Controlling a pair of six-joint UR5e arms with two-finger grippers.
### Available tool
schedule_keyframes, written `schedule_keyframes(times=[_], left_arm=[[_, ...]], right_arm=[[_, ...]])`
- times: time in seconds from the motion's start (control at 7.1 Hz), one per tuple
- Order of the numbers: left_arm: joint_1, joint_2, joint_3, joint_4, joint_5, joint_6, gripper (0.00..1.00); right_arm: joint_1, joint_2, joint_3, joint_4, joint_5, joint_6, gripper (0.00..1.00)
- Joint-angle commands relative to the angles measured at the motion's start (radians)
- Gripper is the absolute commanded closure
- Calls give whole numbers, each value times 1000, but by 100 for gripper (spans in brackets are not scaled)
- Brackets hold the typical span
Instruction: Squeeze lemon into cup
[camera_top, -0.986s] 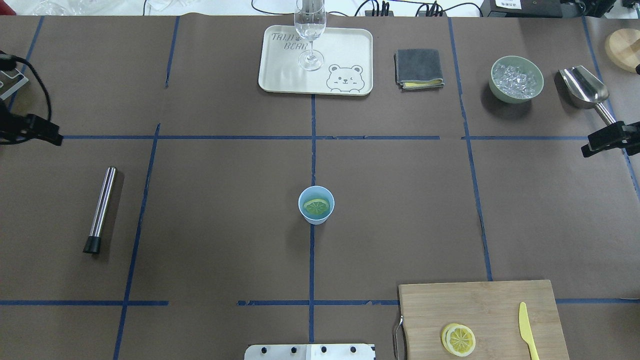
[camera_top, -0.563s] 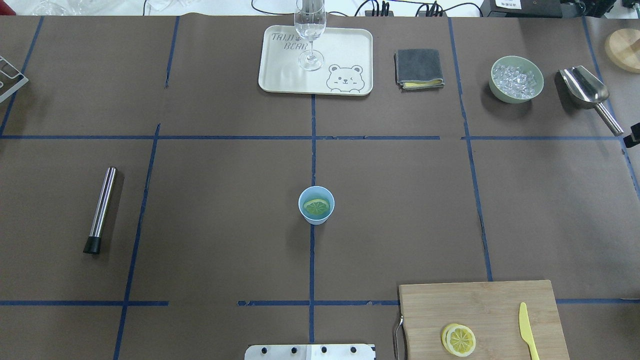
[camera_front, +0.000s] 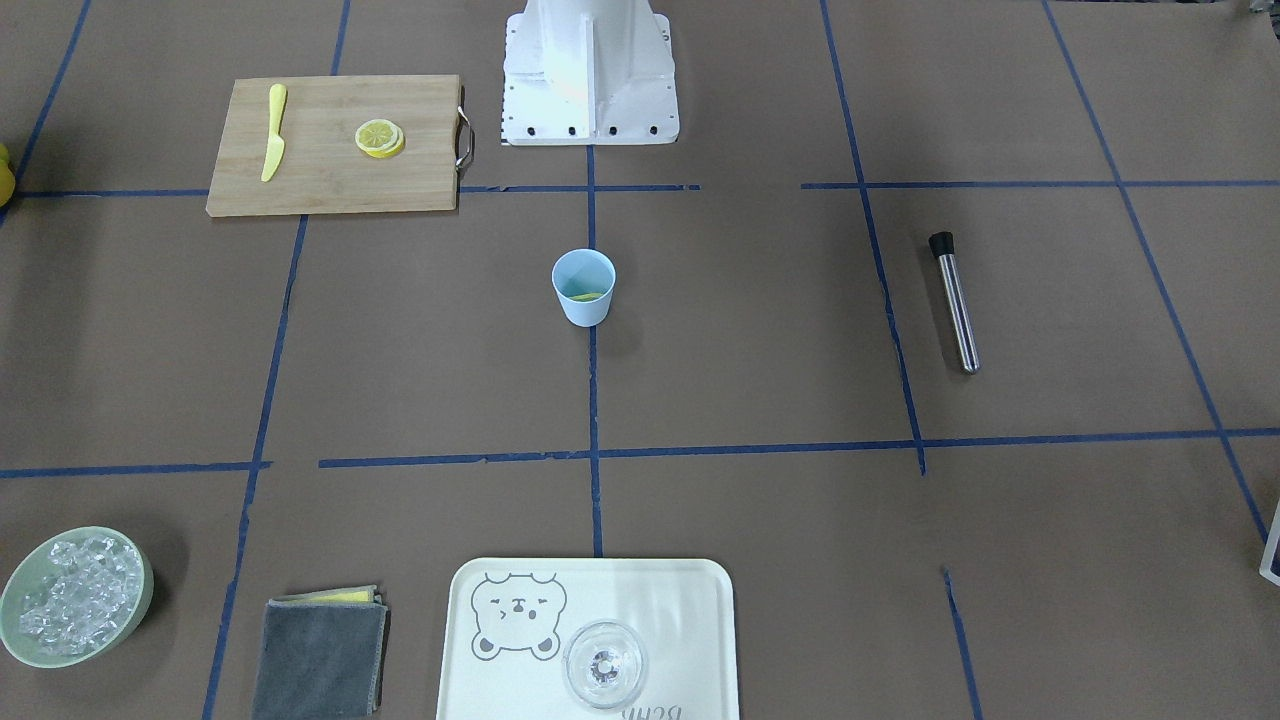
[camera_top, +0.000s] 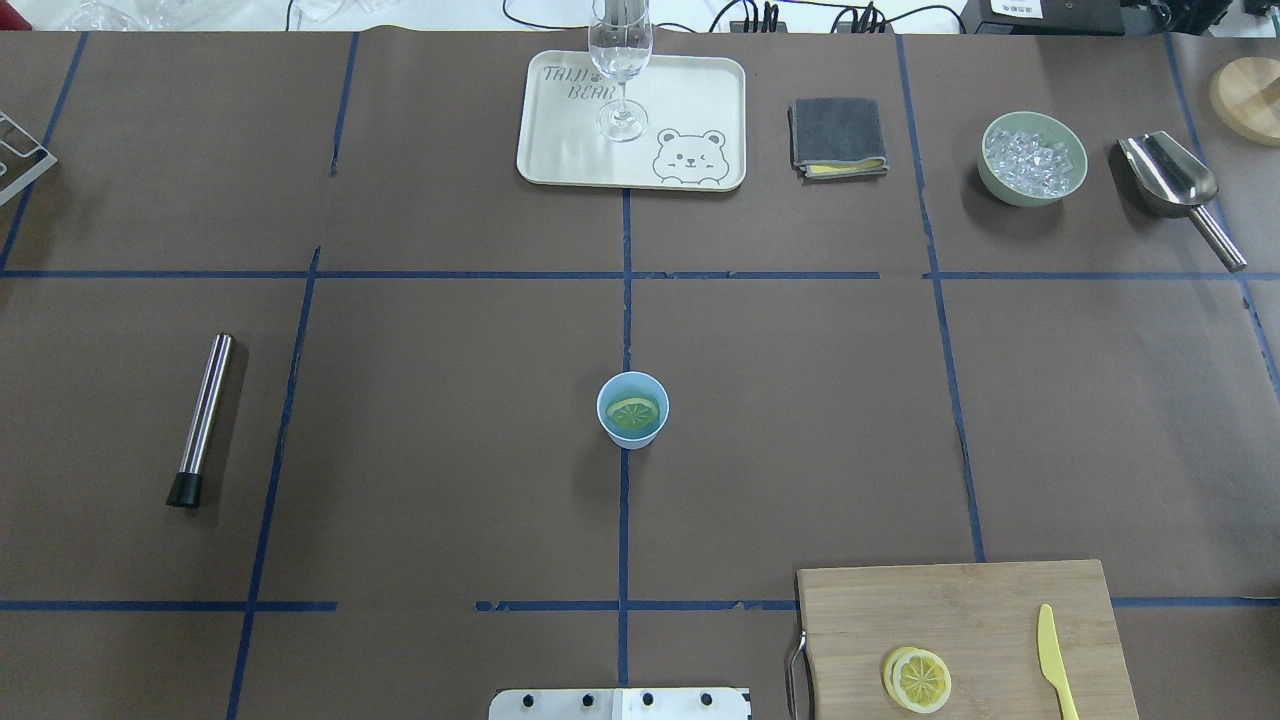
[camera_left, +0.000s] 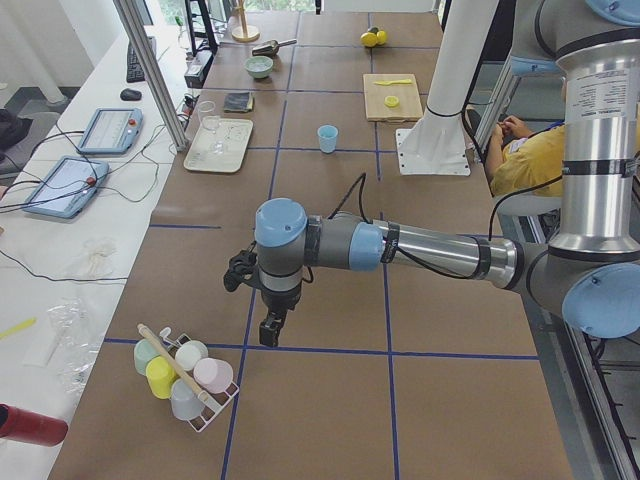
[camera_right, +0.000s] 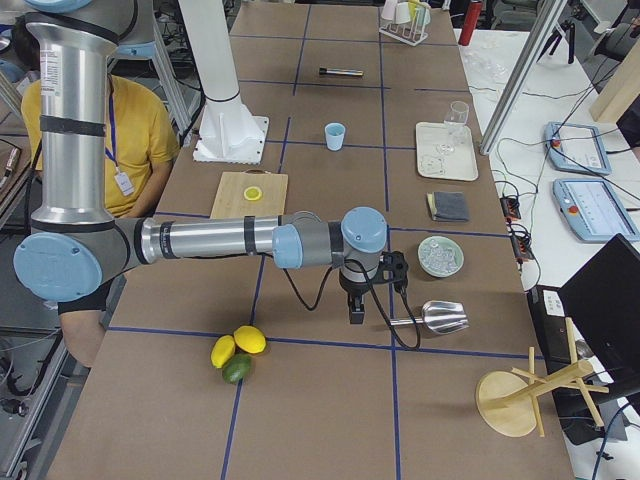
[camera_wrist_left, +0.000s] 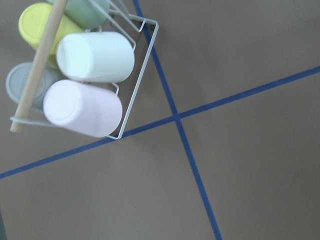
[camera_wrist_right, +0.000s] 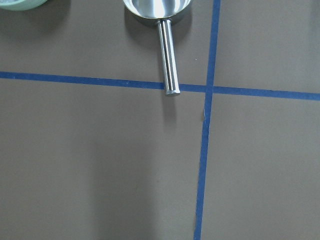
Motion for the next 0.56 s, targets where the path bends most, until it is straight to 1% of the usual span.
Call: schedule_keyframes(times=[0.0,0.28,0.42], left_arm=[[-13,77,34,8,-171,19,0],[-9,81,101,-79,-166,19,0],[-11,84,98,-127,-154,16,0]], right_arm=[[15,-10,0,-20,8,-27,0],[13,-8,-1,-19,-3,-27,0],[13,-10,-1,-20,-3,-27,0]])
